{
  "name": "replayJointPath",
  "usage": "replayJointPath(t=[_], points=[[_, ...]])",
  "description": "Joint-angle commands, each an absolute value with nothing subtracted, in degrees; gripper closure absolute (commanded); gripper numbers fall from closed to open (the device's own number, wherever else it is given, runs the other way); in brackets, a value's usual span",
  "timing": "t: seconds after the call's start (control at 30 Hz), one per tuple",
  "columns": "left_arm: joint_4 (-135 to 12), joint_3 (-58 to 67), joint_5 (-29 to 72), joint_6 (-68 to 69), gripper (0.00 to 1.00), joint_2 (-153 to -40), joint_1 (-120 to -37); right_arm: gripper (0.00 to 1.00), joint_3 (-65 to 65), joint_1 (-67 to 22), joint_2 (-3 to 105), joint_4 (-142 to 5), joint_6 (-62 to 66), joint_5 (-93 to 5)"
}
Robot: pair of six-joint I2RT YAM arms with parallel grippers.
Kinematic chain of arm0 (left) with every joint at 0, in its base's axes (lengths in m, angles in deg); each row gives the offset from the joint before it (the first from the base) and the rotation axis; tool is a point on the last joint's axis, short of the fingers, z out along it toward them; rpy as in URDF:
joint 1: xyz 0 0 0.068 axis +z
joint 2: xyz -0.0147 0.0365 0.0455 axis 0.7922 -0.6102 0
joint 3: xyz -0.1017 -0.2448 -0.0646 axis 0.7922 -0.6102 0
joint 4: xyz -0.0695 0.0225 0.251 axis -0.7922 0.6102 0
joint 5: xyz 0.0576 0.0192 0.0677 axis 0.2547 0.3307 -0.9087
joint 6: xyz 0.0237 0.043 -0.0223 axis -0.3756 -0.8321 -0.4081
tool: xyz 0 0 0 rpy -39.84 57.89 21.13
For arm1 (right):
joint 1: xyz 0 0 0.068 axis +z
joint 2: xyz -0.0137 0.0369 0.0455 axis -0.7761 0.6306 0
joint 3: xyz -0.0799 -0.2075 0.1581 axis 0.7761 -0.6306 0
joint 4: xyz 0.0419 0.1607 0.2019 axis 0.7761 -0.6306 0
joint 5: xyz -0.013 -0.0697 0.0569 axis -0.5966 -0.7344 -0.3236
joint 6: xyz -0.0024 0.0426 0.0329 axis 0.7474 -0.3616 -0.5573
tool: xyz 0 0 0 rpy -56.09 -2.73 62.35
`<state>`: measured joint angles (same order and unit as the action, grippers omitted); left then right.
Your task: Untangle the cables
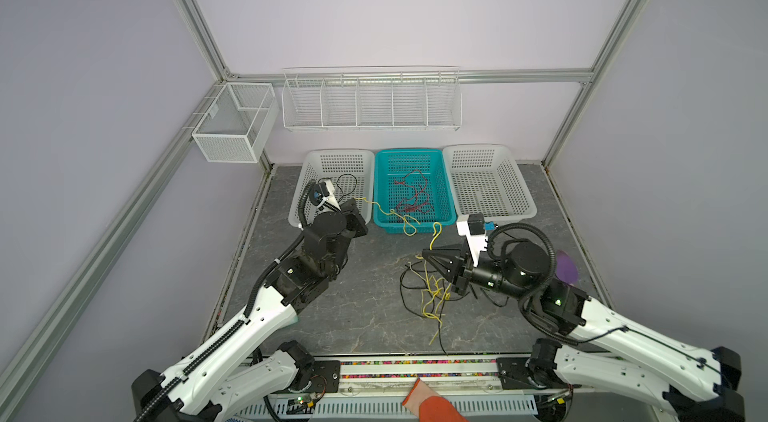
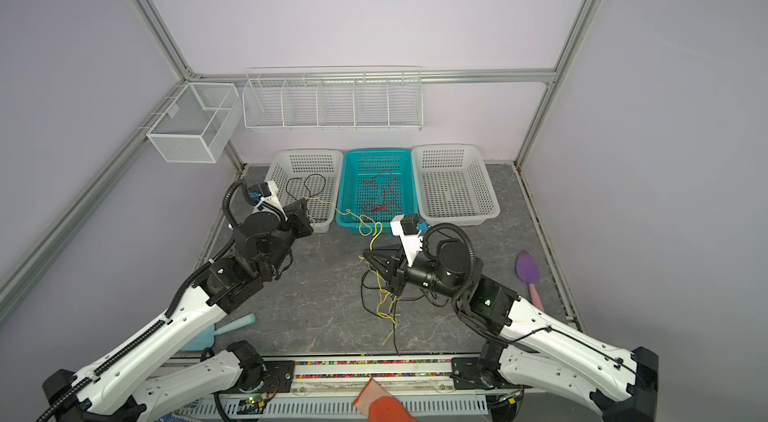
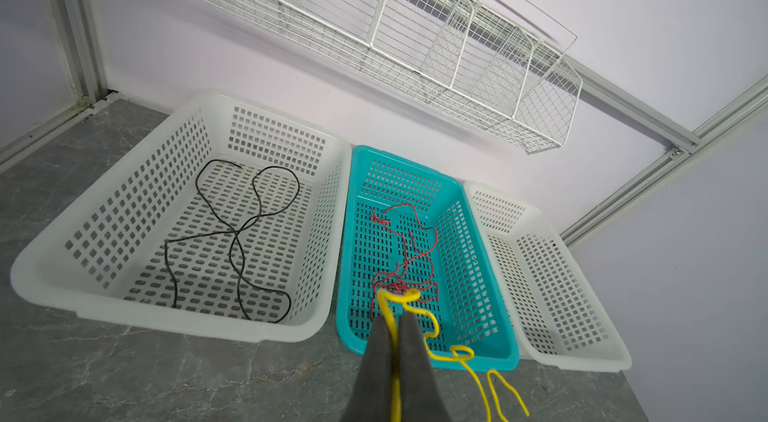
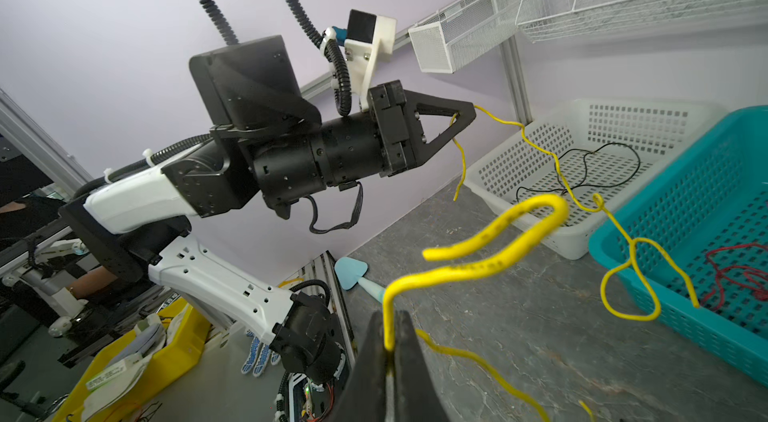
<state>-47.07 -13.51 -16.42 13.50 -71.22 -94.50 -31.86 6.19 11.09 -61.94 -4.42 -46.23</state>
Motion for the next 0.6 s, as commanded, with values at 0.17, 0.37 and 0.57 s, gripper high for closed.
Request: replayJointPath(t=[0.17,0.37,0.57], points=[[-52.04,-1.93,-12.39,2.30,1.00,-87.89,-92.89,0.93,-33.59,4.43,7.81,-67.67,-0.92,-48.36],[-52.33,8.05,-8.42,-2.43,1.00,-103.05,-91.51,0.93,-33.61,3.59,4.98,-69.46,-0.39,-49.24],[-51.34,14.37,-9.44,-3.73,1.00,-111.63,-91.42,0.93,-33.91,2.78,2.62,-71.52,-0.53,-49.94]])
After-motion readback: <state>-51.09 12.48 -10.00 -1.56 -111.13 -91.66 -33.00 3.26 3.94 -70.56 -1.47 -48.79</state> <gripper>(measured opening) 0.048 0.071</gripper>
